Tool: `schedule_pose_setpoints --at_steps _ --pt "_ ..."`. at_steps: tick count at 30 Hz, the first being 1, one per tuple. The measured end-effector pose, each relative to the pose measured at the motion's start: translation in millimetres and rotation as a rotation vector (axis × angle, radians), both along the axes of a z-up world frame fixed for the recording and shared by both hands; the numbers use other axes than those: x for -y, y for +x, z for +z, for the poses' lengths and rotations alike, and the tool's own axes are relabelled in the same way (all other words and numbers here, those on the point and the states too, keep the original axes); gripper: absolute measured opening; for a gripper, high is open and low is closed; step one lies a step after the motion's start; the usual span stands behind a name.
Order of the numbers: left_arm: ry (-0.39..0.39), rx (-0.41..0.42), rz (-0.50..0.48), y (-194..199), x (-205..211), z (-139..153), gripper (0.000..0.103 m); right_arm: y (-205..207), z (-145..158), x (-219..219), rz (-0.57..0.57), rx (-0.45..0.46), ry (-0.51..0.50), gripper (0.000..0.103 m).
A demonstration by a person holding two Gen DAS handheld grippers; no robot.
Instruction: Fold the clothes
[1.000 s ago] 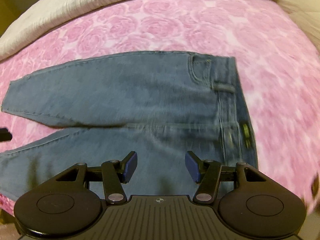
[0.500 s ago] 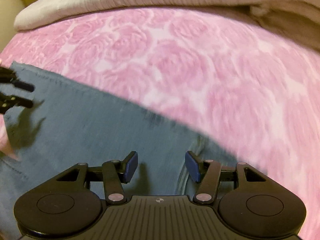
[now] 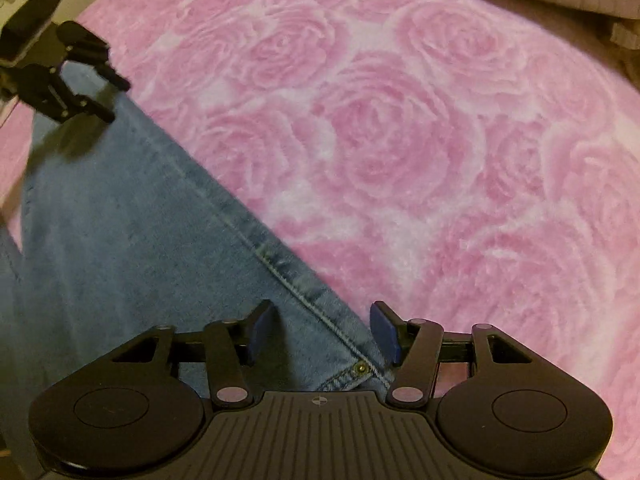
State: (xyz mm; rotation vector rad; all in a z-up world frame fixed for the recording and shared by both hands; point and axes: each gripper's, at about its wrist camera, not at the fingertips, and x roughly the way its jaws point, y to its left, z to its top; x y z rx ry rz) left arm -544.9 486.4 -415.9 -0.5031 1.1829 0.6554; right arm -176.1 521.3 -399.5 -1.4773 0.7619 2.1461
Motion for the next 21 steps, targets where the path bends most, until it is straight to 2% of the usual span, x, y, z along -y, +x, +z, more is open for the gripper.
schedule_pose_setpoints --at_steps 1,2,3,4,5,6,7,10,14,16,18,20,21 --pt "0.002 0.005 0.003 -0.8 0.6 -1.0 0.044 -2.0 0.8 2.1 0.020 0.016 0.004 0.042" --pt "0.014 0.006 -0.012 -0.2 3.9 -0.9 0.039 -4.2 1.9 5.3 0.043 0.036 0.018 0.037" --pt "0.027 0.004 -0.036 1.7 7.5 0.1 0.029 -4.9 4.0 7.3 0.050 0.044 0.019 0.024" --pt "0.041 0.001 -0.059 4.0 11.6 2.1 0.021 -5.6 6.0 9.3 0.056 0.051 0.021 0.015" --pt "0.066 -0.012 -0.071 6.5 18.1 5.5 0.010 -5.9 9.8 13.5 0.059 0.055 0.039 0.014" --pt "0.095 -0.028 -0.078 9.0 25.5 9.3 0.006 -6.3 13.6 17.8 0.062 0.059 0.059 0.012" --pt "0.124 -0.044 -0.085 11.6 32.9 13.2 0.005 -7.5 18.5 24.3 0.068 0.067 0.092 0.011" --pt "0.250 -0.044 -0.003 9.8 64.8 42.1 0.004 -11.4 43.9 53.0 0.050 0.083 0.235 0.011" --pt "0.367 0.072 0.180 -6.5 138.4 106.2 0.004 -18.0 93.2 125.3 0.024 0.115 0.485 0.011" --pt "0.364 0.129 0.241 -11.9 182.1 132.6 0.004 -20.0 117.9 172.0 0.012 0.135 0.596 0.011" --pt "0.305 0.179 0.295 -14.9 232.9 148.7 0.004 -17.7 138.3 226.0 -0.019 0.143 0.653 0.011" --pt "0.199 0.197 0.335 -15.2 279.4 140.9 0.004 -15.6 146.4 278.3 -0.056 0.156 0.639 0.011" --pt "0.144 0.205 0.354 -15.4 302.7 135.7 0.006 -16.8 142.0 302.8 -0.061 0.187 0.593 0.012"
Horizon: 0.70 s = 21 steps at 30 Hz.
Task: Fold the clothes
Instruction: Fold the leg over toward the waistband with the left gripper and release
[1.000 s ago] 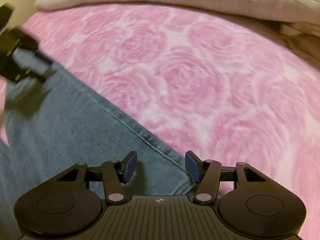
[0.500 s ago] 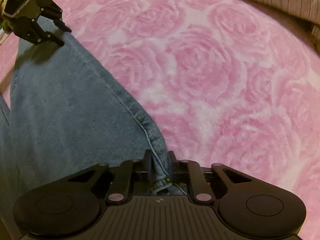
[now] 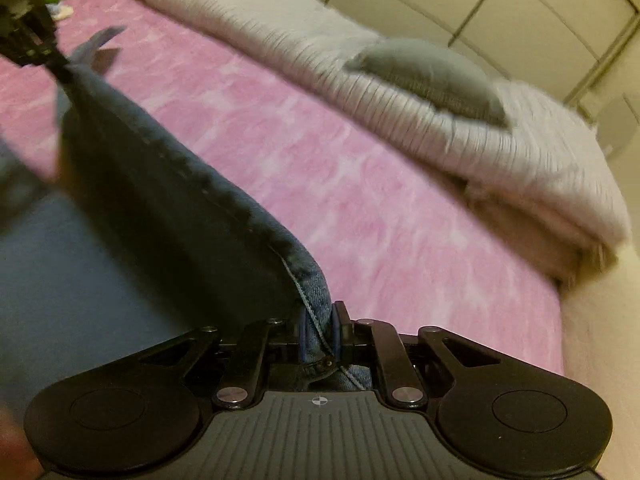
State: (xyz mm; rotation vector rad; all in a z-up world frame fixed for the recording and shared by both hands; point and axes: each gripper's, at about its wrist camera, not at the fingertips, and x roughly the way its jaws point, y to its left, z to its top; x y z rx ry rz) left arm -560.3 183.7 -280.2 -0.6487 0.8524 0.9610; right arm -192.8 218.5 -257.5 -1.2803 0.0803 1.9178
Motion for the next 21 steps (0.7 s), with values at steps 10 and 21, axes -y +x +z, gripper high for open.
schedule_pose_setpoints --at_steps 10,21 --pt "-0.295 0.228 0.342 -20.4 108.2 -47.1 0.029 14.0 -63.4 121.0 -0.548 0.011 -0.298 0.037" --pt "-0.059 0.228 0.546 -40.6 83.4 -91.9 0.033 127.8 -100.1 118.9 -1.095 -0.816 -0.253 0.041"
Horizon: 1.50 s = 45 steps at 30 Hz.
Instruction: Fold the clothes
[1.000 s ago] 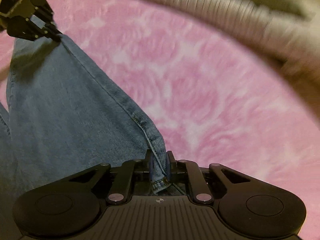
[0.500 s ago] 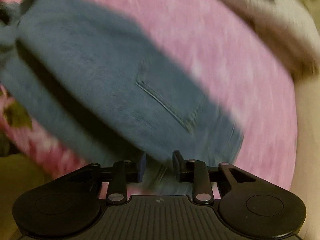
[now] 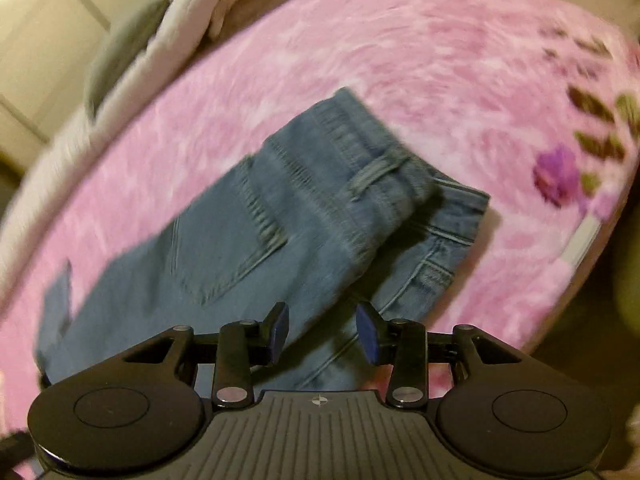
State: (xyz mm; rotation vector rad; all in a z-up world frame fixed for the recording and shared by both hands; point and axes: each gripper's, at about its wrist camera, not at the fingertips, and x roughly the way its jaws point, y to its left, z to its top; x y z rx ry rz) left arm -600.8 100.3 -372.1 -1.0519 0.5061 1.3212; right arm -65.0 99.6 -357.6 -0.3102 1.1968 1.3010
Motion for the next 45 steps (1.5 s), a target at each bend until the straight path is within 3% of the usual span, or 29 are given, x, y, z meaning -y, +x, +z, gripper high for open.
schedule_pose_setpoints --at_steps 11,16,19,23,25,27,29,31,32,33,34,37,38,40,43,45 --pt "0.201 0.063 0.009 -6.0 33.3 -28.2 0.034 54.8 -36.0 47.5 -0.125 -0.239 0.334 0.042" --pt "0.195 0.037 0.045 2.8 44.1 -10.0 0.034 58.0 -29.8 70.8 -0.163 -0.268 0.339 0.042" --pt "0.210 -0.021 0.048 10.0 36.3 0.7 0.041 60.1 -18.6 74.9 -0.130 -0.268 0.365 0.042" --pt "0.146 -0.075 0.120 10.0 12.4 -9.4 0.041 71.0 -18.2 65.3 -0.160 -0.312 0.377 0.043" --pt "0.124 -0.088 0.142 7.8 6.4 -18.4 0.032 74.5 -21.5 55.9 -0.162 -0.334 0.367 0.043" --pt "0.134 -0.104 0.146 6.1 6.9 -24.7 0.012 75.1 -26.3 45.3 -0.165 -0.332 0.335 0.043" --pt "0.174 -0.110 0.143 5.2 14.6 -24.5 0.005 75.7 -32.3 33.7 -0.163 -0.330 0.309 0.043" --pt "0.226 -0.107 0.141 2.7 25.6 -21.6 0.004 77.5 -38.7 22.4 -0.162 -0.337 0.294 0.043" --pt "0.252 -0.100 0.140 0.6 30.9 -18.8 0.004 78.6 -41.6 17.7 -0.162 -0.344 0.298 0.042" --pt "0.280 -0.088 0.140 -0.9 37.5 -14.6 0.004 78.2 -39.1 15.1 -0.153 -0.324 0.303 0.015" --pt "0.309 -0.076 0.140 -1.9 44.5 -10.1 0.004 77.9 -36.5 12.5 -0.145 -0.304 0.309 0.009" --pt "0.412 -0.122 0.112 5.4 75.9 7.6 0.004 76.7 -11.2 28.3 -0.100 -0.259 0.427 0.008" --pt "0.412 -0.143 0.102 9.2 85.0 5.2 0.004 77.4 -3.7 36.3 -0.087 -0.249 0.466 0.008" --pt "0.382 -0.178 0.085 16.9 101.8 -6.3 0.004 82.5 -5.8 50.9 -0.094 -0.245 0.457 0.007" --pt "0.306 -0.166 0.101 23.2 112.6 -33.2 0.004 91.3 -41.6 55.1 -0.131 -0.237 0.340 0.007" --pt "0.332 -0.186 0.103 27.4 118.3 -33.0 0.004 93.4 -44.5 63.4 -0.137 -0.256 0.374 0.007"
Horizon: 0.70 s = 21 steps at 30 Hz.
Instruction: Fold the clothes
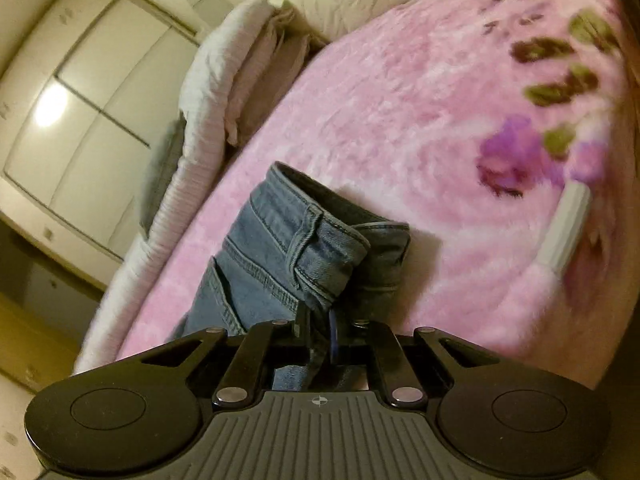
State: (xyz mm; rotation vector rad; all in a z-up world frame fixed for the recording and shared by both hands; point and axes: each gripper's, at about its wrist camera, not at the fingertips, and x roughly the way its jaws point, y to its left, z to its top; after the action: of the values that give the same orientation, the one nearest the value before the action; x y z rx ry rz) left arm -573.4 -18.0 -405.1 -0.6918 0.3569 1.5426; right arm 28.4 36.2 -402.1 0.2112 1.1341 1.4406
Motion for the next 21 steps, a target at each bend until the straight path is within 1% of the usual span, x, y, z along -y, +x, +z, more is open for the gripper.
schedule_pose_setpoints --at_steps 1,4,6,12,15,16,18,19,20,21 --pt "0.015 -0.002 0.003 0.4 0.8 3.3 0.004 1.0 -1.3 4.2 -0.003 -0.008 0.017 0.006" --pt "0.048 -0.004 0.008 0.9 1.2 10.7 0.004 -4.4 9.3 14.1 -0.001 0.042 0.060 0.006" --pt "0.046 -0.024 0.003 3.9 1.8 9.1 0.004 -7.9 16.3 20.6 0.000 0.075 0.087 0.006" --pt "0.002 -0.068 -0.007 8.3 -0.1 -7.6 0.004 -10.7 -4.6 25.7 -0.069 0.054 -0.014 0.006" --pt "0.003 -0.072 -0.002 7.9 5.6 -6.4 0.005 -12.1 -12.4 24.6 -0.081 0.041 -0.055 0.006" --pt "0.011 -0.069 0.002 7.2 7.5 -3.7 0.005 -12.3 -8.5 25.6 -0.081 0.050 -0.053 0.006" --pt "0.007 -0.068 0.000 6.7 9.5 2.3 0.011 -16.1 4.0 26.2 -0.062 0.116 -0.050 0.008" --pt "-0.017 -0.073 -0.001 6.5 10.1 3.5 0.012 -20.0 8.7 26.4 -0.049 0.166 -0.056 0.011" --pt "-0.042 -0.076 0.000 5.6 12.0 4.4 0.014 -27.1 14.7 27.1 -0.049 0.248 -0.079 0.015" --pt "-0.050 -0.077 -0.001 4.5 17.6 7.1 0.017 -34.3 20.6 28.0 -0.049 0.331 -0.102 0.026"
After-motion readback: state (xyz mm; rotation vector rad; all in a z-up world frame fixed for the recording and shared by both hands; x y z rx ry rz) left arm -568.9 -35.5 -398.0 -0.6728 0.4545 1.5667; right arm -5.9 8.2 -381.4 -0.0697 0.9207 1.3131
